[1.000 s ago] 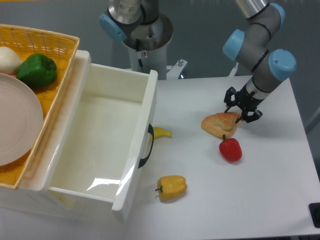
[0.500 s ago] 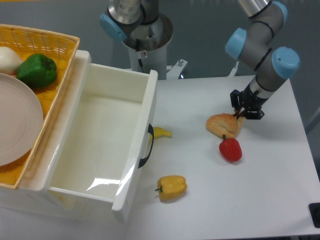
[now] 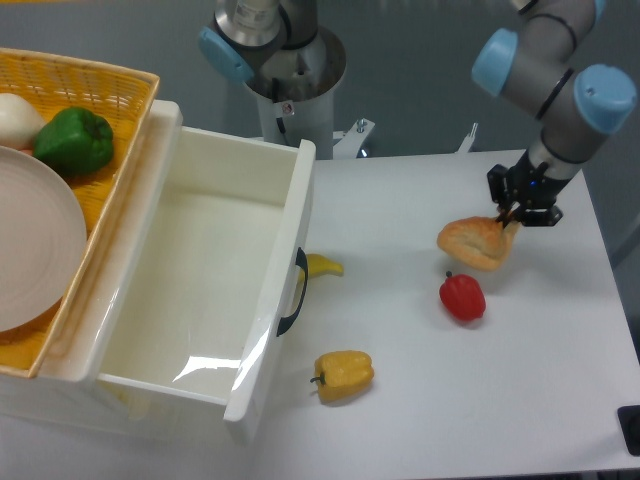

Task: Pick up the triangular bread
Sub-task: 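Lift the gripped flatbread up off the table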

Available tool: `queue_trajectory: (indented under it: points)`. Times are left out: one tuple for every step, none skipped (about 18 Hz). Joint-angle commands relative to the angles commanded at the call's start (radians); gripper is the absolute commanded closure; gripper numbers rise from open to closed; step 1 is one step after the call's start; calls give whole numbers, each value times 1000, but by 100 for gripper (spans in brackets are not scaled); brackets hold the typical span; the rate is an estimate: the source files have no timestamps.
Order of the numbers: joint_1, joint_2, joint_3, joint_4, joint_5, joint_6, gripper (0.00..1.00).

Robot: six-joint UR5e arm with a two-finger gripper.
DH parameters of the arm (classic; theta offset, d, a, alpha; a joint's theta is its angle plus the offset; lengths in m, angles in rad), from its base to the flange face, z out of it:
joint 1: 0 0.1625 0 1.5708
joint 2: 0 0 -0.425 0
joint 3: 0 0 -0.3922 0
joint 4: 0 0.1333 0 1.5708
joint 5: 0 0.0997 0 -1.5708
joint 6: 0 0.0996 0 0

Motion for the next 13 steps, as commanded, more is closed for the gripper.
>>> queue_trajectory:
  points:
    - [0, 0, 14, -15, 6, 0, 93]
    - [0, 2, 23, -20, 14, 0, 93]
    - [0, 2, 31, -20, 18, 0, 93]
    - [0, 3, 37, -22, 20, 0, 93]
    - [0, 6, 45, -29, 21, 0, 93]
    - [0, 8, 57, -42, 23, 0, 93]
    - [0, 5, 69, -55, 25, 0, 94]
    - [0, 3, 83, -65, 26, 0, 96]
    - [0, 2, 97, -75, 29, 0, 97]
    - [0, 0, 114, -85, 37, 0, 97]
    - [0, -3, 129, -94, 46, 0, 97]
    - [-2, -5, 141, -100, 52, 0, 97]
    - [-2, -5, 146, -101, 52, 0, 97]
